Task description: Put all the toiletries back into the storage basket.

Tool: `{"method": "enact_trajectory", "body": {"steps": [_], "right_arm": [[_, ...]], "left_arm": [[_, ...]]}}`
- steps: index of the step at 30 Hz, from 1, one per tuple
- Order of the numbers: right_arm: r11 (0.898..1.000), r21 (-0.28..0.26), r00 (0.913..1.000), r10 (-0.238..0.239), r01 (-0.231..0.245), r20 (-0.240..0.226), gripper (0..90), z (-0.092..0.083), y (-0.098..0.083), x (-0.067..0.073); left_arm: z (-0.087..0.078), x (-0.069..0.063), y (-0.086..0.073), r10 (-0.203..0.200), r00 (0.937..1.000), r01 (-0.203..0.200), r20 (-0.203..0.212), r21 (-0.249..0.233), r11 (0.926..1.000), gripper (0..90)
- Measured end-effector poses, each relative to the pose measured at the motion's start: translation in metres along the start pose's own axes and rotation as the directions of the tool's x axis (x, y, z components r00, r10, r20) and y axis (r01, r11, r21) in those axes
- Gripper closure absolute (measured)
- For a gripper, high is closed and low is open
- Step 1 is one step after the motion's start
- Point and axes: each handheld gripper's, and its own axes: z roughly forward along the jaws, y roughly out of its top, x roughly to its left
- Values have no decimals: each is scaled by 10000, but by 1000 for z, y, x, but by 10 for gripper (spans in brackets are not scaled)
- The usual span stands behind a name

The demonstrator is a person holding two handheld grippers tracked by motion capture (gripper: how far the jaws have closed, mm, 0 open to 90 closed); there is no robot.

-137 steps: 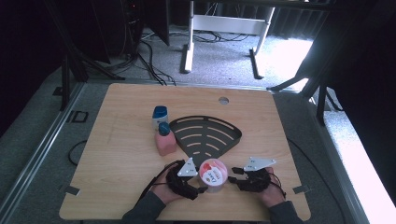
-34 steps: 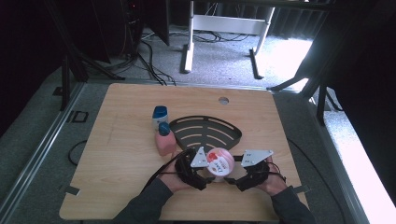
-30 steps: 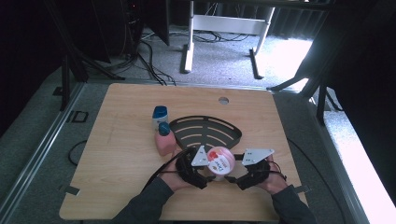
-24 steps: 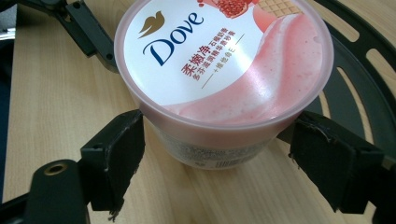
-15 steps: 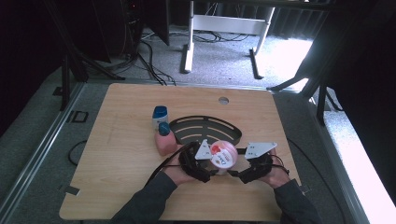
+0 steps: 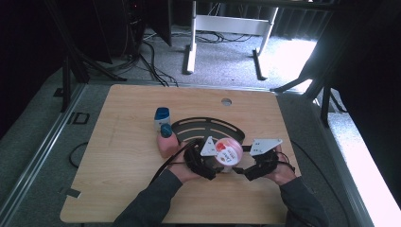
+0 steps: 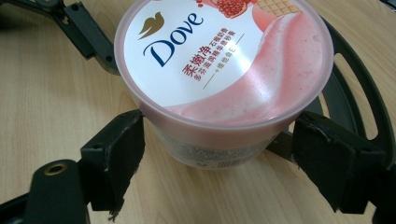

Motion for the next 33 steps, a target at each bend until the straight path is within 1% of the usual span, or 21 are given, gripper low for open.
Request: {"method": "enact_trajectory", "body": {"steps": [6, 9, 18, 20, 23, 32, 33], "right_arm": [[10000, -13, 10000, 76, -76, 31, 179, 0, 2, -5], [9999, -61, 9999, 117, -116, 84, 179, 0, 3, -9], [9998, -75, 9998, 200, -200, 81, 178, 0, 5, -18], [9997, -98, 9996, 236, -235, 139, 174, 1, 6, -22], [9996, -102, 9995, 257, -255, 162, 173, 1, 7, -24], [9997, -53, 9995, 222, -221, 224, 173, 0, 10, -30], [9997, -56, 9994, 234, -233, 239, 174, 0, 11, -30]], "left_arm": [[1, 4, 4, -12, 10000, 12, -69, -13, 10000, 190], [3, 8, 6, -110, 9999, 109, -111, -109, 9999, 190], [5, 14, 11, -92, 9998, 91, -168, -64, 9999, 190], [6, 17, 13, -85, 9997, 83, -216, -95, 9999, 191], [8, 19, 14, -145, 9996, 141, -247, -136, 9998, 190], [7, 23, 19, 31, 9992, -35, -399, -111, 9999, 190], [7, 23, 19, -37, 9991, 30, -411, -180, 9998, 191]]}}
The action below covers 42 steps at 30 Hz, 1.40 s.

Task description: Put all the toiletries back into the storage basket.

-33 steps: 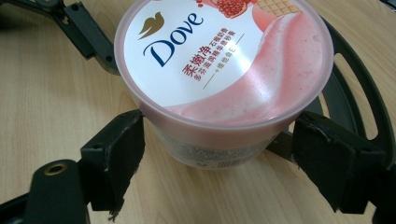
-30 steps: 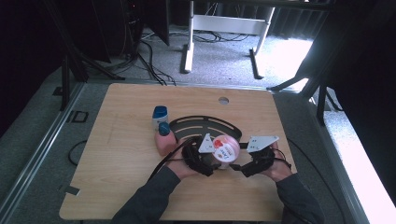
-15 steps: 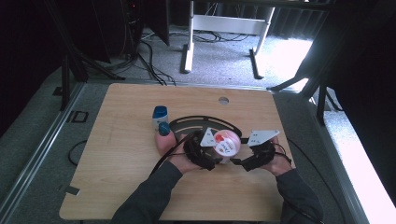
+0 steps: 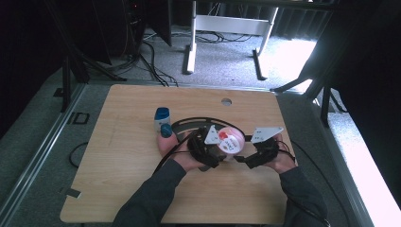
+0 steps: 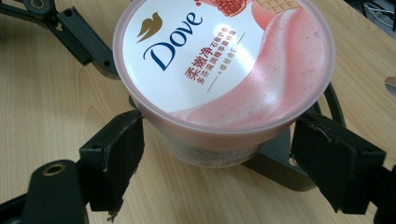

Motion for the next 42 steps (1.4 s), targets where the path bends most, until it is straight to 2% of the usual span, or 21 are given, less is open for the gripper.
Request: {"method": "enact_trajectory", "body": {"steps": [12, 22, 27, 34, 42], "right_arm": [[9999, -41, 9999, 119, -119, 16, 174, 2, 1, -4], [9999, 78, 9999, 142, -142, -5, 174, 7, 3, -9], [9997, 177, 9999, 167, -167, -18, 174, 9, 2, -14], [9996, 147, 9997, 241, -241, -16, 174, 9, 1, -21], [9991, 138, 9992, 408, -408, 9, 174, 10, 1, -29]], "left_arm": [[1, 5, 1, 18, 10000, -18, -52, 78, 10000, 190], [6, 11, -1, -173, 9999, 173, 6, 76, 9998, 190], [10, 13, 0, -242, 9997, 242, 6, 120, 9996, 190], [14, 17, 6, -136, 9999, 137, -64, 243, 9996, 190], [19, 23, 9, -267, 9996, 269, -113, 232, 9994, 190]]}}
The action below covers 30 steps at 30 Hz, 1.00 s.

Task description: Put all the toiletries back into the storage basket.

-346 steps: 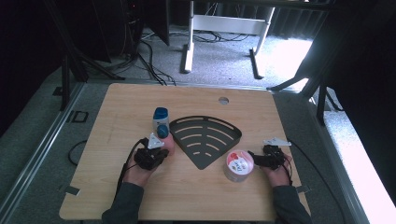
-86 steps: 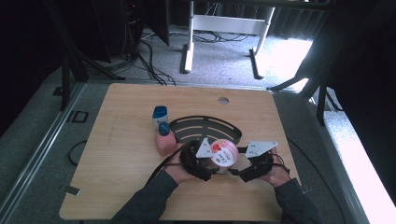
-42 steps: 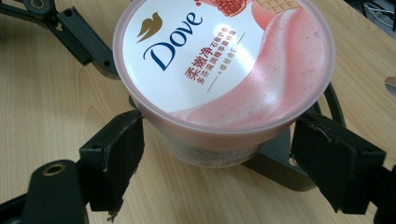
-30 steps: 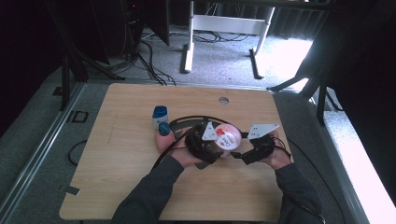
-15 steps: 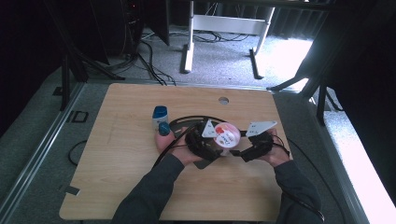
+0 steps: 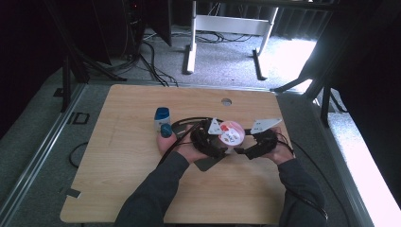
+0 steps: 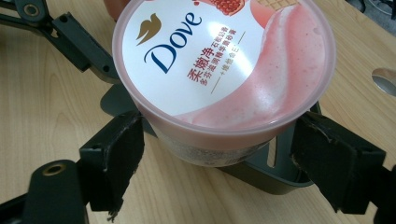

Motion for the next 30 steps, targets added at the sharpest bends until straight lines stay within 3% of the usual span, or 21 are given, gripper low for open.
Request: {"method": "enact_trajectory", "body": {"steps": [10, 30], "right_arm": [[9998, 83, 9998, 162, -163, 62, 174, 5, -1, -9], [9989, 272, 9990, 374, -381, 241, 174, 15, 4, -22]], "left_arm": [[10, 7, 4, -103, 9999, 104, -85, 182, 9998, 190], [19, 20, 0, -617, 9980, 618, -166, 26, 9981, 189]]}}
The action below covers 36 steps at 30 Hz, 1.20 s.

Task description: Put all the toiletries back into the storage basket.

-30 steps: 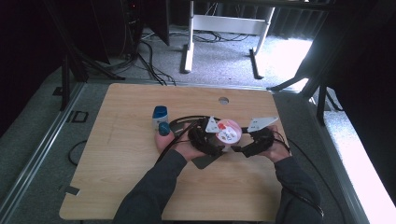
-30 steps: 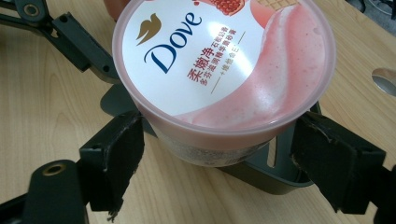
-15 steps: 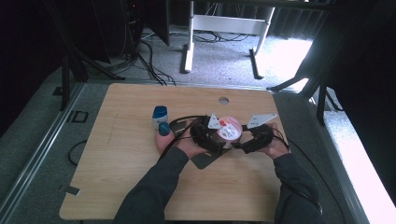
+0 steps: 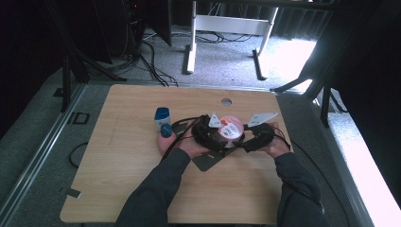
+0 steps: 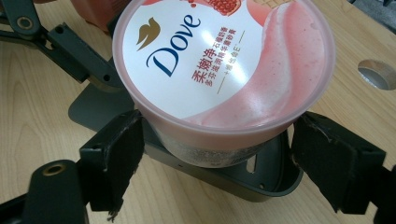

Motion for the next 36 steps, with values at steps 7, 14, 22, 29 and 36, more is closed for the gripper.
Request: {"method": "enact_trajectory", "body": {"steps": [7, 14, 22, 29, 36], "right_arm": [[9999, 102, 10000, 78, -79, 27, 174, 4, 1, -4], [9997, 191, 9998, 144, -147, 135, 174, 9, 2, -8], [9989, 325, 9993, 327, -333, 172, 174, 13, -3, -11], [9975, 462, 9984, 534, -541, 179, 174, 17, -10, -14], [9958, 583, 9972, 689, -706, 297, 173, 19, -14, -15]], "left_arm": [[4, 3, 0, -135, 9999, 135, -69, -19, 9999, 190], [9, 7, -1, -313, 9994, 313, -153, 18, 9995, 190], [18, 7, -2, -360, 9992, 362, -146, 159, 9992, 189], [27, 5, -3, -411, 9991, 415, -133, 293, 9987, 190], [35, 5, -5, -594, 9982, 597, -80, 329, 9977, 190]]}}
